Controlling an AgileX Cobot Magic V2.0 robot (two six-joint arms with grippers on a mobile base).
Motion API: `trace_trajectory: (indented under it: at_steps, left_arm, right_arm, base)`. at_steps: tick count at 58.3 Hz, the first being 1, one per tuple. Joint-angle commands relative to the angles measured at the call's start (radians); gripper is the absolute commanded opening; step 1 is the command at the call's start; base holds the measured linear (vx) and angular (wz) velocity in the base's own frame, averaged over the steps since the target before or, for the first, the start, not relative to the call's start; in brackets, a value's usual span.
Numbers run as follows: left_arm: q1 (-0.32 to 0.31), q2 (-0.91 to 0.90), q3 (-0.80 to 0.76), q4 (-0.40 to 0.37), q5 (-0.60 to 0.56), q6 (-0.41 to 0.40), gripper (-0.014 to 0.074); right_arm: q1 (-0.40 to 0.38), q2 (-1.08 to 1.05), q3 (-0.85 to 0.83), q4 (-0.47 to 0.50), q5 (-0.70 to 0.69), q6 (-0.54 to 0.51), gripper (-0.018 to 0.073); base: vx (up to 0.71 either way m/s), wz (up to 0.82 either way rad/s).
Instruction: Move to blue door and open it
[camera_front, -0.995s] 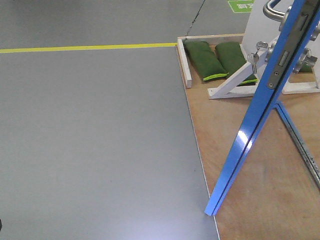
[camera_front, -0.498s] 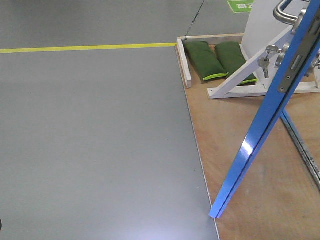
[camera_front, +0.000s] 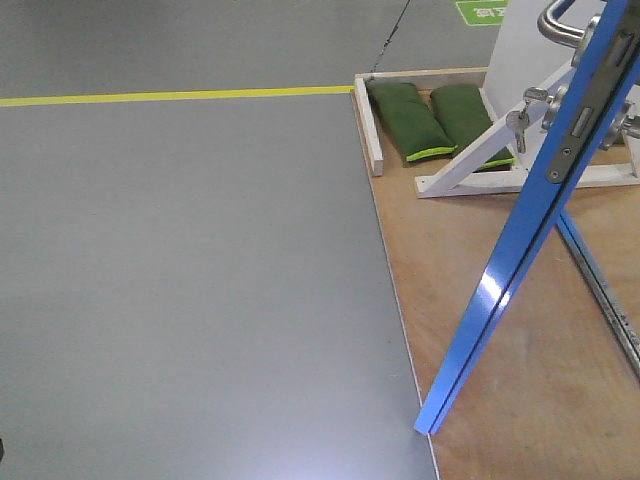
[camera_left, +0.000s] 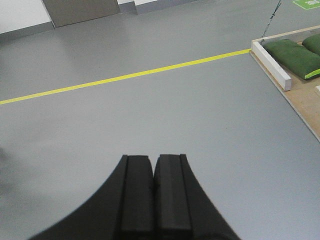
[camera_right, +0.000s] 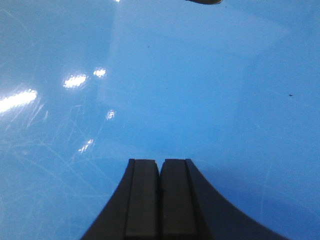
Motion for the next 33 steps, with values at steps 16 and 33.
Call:
trace_trajectory:
  at_steps: [16, 33]
  left_arm:
    - [0.001, -0.008, -0.004, 0.002, -0.077, -0.002, 0.007]
    - [0.001, -0.008, -0.004, 0.002, -0.077, -0.002, 0.007]
  right_arm:
    - [0.01, -0.033, -0.033, 0.032, 0.032, -0.015, -0.0011]
    - [0.01, -0.033, -0.033, 0.032, 0.035, -0.015, -0.0011]
  base:
    - [0.0, 0.0]
    - [0.01, 0.03]
